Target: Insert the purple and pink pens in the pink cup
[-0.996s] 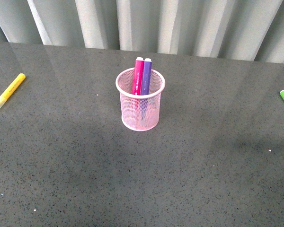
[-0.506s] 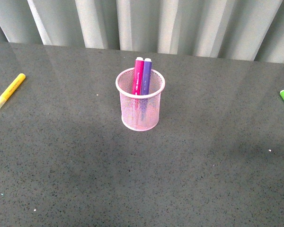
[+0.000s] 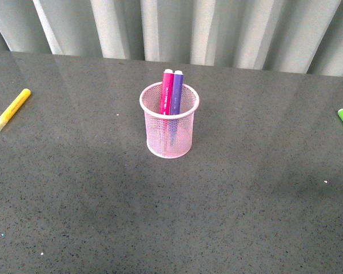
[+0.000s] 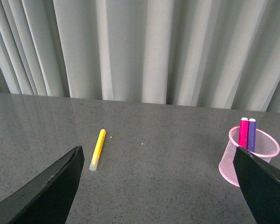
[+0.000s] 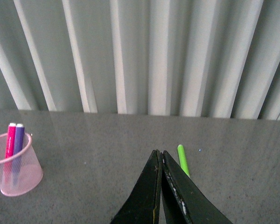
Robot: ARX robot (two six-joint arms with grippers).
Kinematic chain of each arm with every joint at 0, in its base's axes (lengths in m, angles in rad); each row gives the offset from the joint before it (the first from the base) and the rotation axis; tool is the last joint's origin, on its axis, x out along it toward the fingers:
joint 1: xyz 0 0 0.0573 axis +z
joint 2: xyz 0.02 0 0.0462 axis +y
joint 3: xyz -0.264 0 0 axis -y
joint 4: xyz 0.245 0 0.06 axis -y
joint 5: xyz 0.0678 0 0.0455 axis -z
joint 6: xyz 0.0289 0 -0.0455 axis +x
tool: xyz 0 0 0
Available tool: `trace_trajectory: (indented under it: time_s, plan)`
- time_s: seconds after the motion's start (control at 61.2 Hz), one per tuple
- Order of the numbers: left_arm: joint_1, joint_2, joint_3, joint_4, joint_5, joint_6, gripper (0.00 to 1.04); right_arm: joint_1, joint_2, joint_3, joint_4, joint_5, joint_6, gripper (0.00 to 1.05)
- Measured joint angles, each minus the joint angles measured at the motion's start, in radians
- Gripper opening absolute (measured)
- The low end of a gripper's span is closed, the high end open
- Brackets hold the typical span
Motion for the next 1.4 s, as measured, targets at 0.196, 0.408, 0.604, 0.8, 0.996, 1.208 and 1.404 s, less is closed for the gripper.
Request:
trace_trajectory:
  time_s: [0.196, 0.408, 0.604, 0.8, 0.996, 1.208, 1.404]
  plan:
    - [0.000, -0.001, 0.000, 0.000, 0.000, 0.000, 0.98, 0.000, -0.020, 0.000, -0.005, 0.000, 0.000, 0.03]
    - [0.000, -0.001, 0.000, 0.000, 0.000, 0.000, 0.98, 0.000, -0.020, 0.000, -0.006, 0.000, 0.000, 0.36]
    - [0.000, -0.001, 0.000, 0.000, 0.000, 0.000, 0.98, 0.000, -0.020, 0.000, -0.006, 0.000, 0.000, 0.71]
    - [0.000, -0.001, 0.000, 0.000, 0.000, 0.000, 0.98, 0.000, -0.020, 0.000, -0.006, 0.000, 0.001, 0.99]
    - [0.000, -0.001, 0.000, 0.000, 0.000, 0.000, 0.98, 0.000, -0.020, 0.000, -0.006, 0.000, 0.001, 0.98]
    - [0.000, -0.001, 0.000, 0.000, 0.000, 0.000, 0.98, 0.000, -0.020, 0.000, -0.006, 0.000, 0.001, 0.98]
    - [0.000, -0.001, 0.000, 0.000, 0.000, 0.000, 0.98, 0.000, -0.020, 0.000, -0.006, 0.000, 0.001, 0.98]
